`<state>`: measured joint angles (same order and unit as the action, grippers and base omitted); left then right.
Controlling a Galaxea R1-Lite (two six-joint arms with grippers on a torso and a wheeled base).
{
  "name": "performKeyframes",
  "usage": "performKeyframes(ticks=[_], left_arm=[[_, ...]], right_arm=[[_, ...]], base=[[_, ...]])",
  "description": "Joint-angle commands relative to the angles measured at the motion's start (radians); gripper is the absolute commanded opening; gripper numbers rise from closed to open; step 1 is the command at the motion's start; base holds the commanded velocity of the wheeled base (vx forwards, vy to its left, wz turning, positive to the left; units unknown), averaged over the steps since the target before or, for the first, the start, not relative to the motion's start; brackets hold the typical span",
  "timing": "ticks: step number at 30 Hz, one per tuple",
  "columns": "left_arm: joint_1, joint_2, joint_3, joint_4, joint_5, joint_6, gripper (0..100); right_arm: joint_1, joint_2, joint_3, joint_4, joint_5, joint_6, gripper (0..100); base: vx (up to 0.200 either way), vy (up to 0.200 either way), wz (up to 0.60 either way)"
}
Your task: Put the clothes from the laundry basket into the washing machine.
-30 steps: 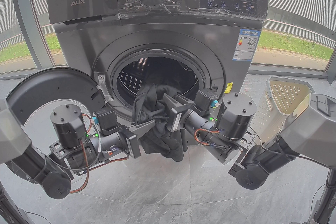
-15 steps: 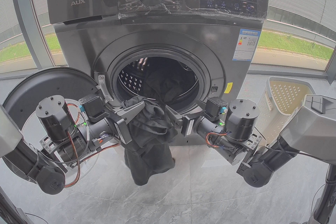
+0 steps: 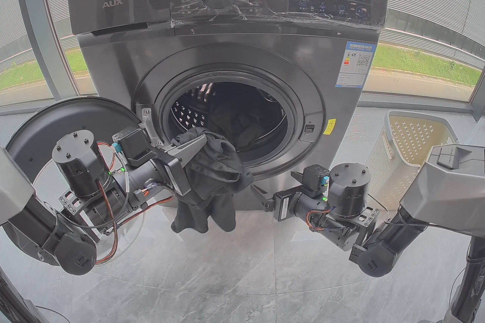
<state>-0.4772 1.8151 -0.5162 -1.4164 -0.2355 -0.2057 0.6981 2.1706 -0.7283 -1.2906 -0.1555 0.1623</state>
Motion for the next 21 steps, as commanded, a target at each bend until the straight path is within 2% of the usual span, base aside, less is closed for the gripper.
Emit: performKeyframes(ticks=[1,11,16,18,21], left_arm=[[0.0,0.0,-0.002,-0.018,-0.001,-0.003,0],[-0.001,-0.002,-0.019,-0.041,-0.001,-0.017,0],[-0.011,-0.002,-0.019,-0.046,-0.001,-0.02,0],[-0.012,-0.002,-0.019,-0.049,-0.001,-0.029,0],[-0.012,-0.005,-0.018,-0.053,-0.001,-0.037,0]], right_arm=[[0.001,0.038,0.007,-0.001,0.002,0.002,100],[0.001,0.103,-0.014,-0.006,0.004,-0.009,100],[0.0,0.133,-0.095,-0.015,0.011,-0.021,100],[0.0,0.149,-0.126,-0.015,0.036,-0.023,100],[-0.002,0.17,-0.158,-0.021,0.045,-0.038,100]], base=[[0.0,0.0,0.0],[0.0,0.0,0.0],[0.0,0.0,0.0],[0.0,0.0,0.0],[0.0,0.0,0.0]])
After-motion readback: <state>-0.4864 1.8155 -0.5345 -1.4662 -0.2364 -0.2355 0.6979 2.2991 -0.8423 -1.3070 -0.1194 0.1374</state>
